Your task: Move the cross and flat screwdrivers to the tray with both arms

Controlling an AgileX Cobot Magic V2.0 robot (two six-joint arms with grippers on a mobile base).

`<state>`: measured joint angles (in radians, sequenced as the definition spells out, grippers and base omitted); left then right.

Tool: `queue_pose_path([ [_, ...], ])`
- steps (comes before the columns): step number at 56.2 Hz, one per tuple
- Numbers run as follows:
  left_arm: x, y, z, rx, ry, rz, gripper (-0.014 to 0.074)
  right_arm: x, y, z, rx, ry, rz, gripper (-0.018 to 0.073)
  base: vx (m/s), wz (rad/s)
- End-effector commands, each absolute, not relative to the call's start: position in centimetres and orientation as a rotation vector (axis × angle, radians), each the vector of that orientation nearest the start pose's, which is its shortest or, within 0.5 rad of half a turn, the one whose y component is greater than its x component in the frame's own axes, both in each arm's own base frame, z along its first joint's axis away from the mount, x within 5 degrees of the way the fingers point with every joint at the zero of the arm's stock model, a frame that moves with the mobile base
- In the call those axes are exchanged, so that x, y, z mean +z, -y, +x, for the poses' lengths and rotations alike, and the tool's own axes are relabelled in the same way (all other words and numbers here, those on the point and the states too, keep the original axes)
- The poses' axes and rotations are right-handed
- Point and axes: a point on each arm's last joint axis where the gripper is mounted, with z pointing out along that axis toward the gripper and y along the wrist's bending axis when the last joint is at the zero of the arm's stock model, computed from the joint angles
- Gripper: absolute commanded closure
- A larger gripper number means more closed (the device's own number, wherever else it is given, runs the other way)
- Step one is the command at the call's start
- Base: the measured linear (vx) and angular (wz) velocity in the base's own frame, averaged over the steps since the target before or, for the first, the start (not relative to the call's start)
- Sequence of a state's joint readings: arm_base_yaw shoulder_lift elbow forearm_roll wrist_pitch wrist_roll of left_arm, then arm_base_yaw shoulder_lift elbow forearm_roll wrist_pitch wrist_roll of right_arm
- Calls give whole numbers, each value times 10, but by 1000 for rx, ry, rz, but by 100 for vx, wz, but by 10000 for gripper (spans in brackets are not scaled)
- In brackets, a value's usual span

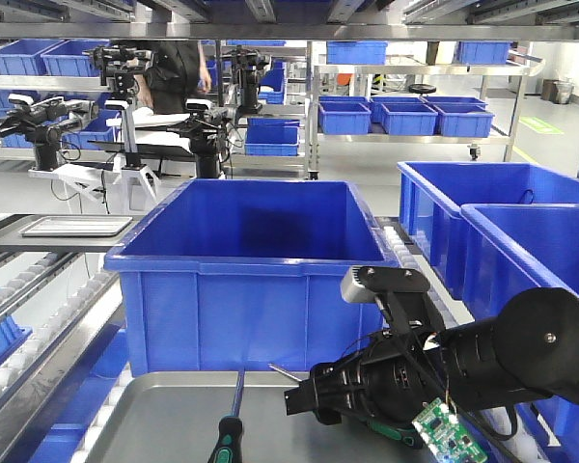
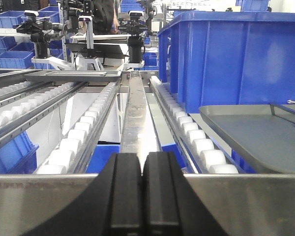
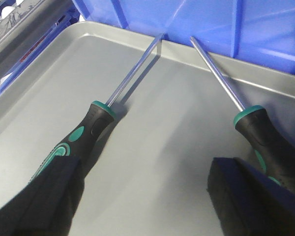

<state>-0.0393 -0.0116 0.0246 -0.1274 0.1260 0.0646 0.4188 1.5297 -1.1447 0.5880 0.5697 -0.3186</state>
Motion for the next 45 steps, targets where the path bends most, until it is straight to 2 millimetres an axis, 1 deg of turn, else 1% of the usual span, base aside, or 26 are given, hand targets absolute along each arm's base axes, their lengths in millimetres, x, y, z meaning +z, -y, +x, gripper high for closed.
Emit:
queue_pose_path([
  [1, 209, 3, 55, -97, -1521, -20, 602, 322, -156, 291, 654, -2238, -380, -33, 0, 0],
  [5, 209, 3, 55, -97, -1521, -20, 602, 327, -148, 281, 604, -2185, -382, -24, 0, 0],
  [7, 209, 3, 55, -97, -1521, -20, 602, 332, -143, 271, 591, -2141, -373, -19, 0, 0],
  [8, 209, 3, 55, -97, -1521, -20, 602, 330, -141, 266, 587, -2137, -371, -17, 0, 0],
  [9, 209, 3, 55, -97, -1521, -20, 602, 334, -139, 260, 584, -2104, -367, -15, 0, 0],
  [12, 209, 3, 55, -97, -1521, -20, 602, 336, -130, 241, 571, -2042, -340, -6, 0, 0],
  [18, 209, 3, 55, -96, -1521, -21, 602, 333, -109, 204, 566, -1980, -296, 11, 0, 0],
  [21, 209, 3, 55, -96, -1521, -21, 602, 328, -101, 187, 558, -1969, -304, 23, 0, 0],
  [22, 209, 3, 55, -96, -1521, -21, 602, 329, -98, 181, 555, -1952, -308, 28, 0, 0],
  [26, 209, 3, 55, -96, -1521, -21, 602, 325, -87, 159, 546, -1918, -319, 45, 0, 0],
  [34, 209, 3, 55, -96, -1521, -21, 602, 311, -66, 116, 529, -1829, -337, 97, 0, 0],
  [38, 209, 3, 55, -96, -1521, -21, 602, 299, -57, 97, 514, -1782, -344, 130, 0, 0],
  [45, 209, 3, 55, -96, -1521, -21, 602, 271, -45, 77, 464, -1732, -367, 208, 0, 0],
])
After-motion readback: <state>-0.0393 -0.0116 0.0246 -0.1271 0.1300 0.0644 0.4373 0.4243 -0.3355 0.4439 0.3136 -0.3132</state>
